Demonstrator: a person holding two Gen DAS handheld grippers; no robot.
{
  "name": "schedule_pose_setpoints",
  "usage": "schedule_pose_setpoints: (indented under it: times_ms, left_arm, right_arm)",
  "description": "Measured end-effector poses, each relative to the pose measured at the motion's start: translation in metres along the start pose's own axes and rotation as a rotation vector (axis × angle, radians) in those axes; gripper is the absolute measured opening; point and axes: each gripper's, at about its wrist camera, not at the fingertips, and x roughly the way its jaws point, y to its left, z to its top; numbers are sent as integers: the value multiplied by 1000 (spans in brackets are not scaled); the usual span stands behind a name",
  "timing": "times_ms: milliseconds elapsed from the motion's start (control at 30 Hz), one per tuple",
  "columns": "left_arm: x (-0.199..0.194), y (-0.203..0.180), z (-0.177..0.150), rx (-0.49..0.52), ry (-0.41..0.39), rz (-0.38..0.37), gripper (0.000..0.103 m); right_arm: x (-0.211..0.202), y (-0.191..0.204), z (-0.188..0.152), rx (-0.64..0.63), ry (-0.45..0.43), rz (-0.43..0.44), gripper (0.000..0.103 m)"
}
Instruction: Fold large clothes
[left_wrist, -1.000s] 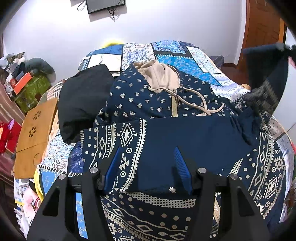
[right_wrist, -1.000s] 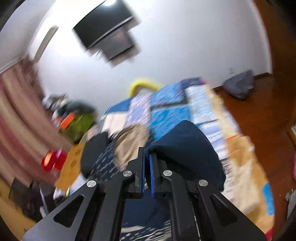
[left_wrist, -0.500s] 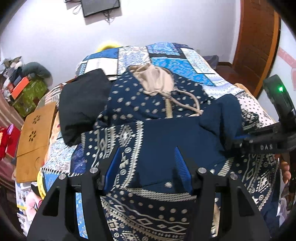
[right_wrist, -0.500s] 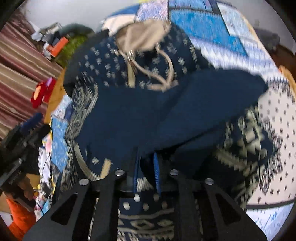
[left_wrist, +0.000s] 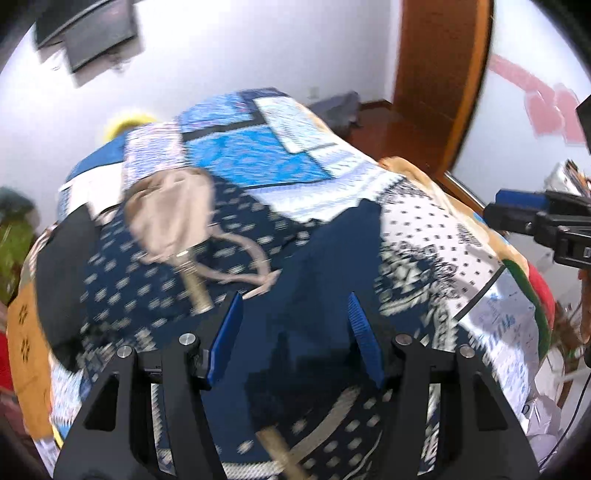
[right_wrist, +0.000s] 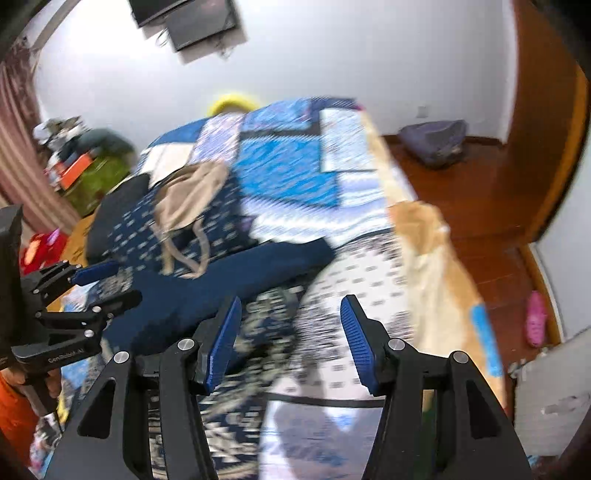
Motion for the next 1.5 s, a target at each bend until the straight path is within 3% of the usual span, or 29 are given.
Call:
schedule_pose_setpoints:
  times_ms: [100, 300, 333, 400, 433, 567, 633, 833, 900, 1100, 1167, 1300, 1400, 1467, 1500]
  left_arm:
    - [27, -27, 14, 59, 37, -30, 58]
    - [93, -57, 27, 154, 123, 50, 58]
    - [99, -57, 28, 151, 126, 43, 52]
    - [107, -54, 31, 137, 133, 30, 29]
    - [107, -50, 33, 117, 133, 23, 13]
    - [80, -23, 36, 16, 76, -55, 7]
    - [60, -11, 38, -17, 33, -53, 7]
    - [-21, 47, 21, -78, -142, 53, 7]
    - [-36, 66, 5, -85, -158, 101, 7]
    - [-21, 117, -66, -150, 3, 164, 9]
    - [-8, 132, -89, -191, 75, 159, 9]
    - [4, 144, -111, -244, 135, 140, 10]
    - [2, 141, -109, -216, 164, 158, 33]
    - [-3, 133, -104, -177, 147, 186, 59]
    - [-6, 127, -102, -151, 121, 200, 62]
  right_arm:
    - [3, -16, -1, 35, -1, -21, 52]
    - [21, -28, -10, 88, 41, -14, 52]
    - [23, -31, -11, 91, 47, -12, 52]
    - [32, -29, -12, 94, 61, -7, 52]
    - [31, -33, -12, 93, 65, -1, 52]
    - [47, -20, -5, 64, 78, 10, 52]
    - [56, -10, -1, 45, 79, 20, 52]
    - [94, 15, -4, -43, 147, 3, 52]
    - [105, 23, -12, -86, 189, -7, 52]
    - [113, 49, -39, -265, 222, -57, 53]
    - [109, 49, -36, -244, 230, -31, 52]
    - [88, 47, -18, -164, 193, 5, 52]
    - [68, 51, -11, -151, 146, 23, 52]
    - [60, 53, -14, -155, 140, 28, 53]
    - [58, 55, -15, -164, 145, 27, 55]
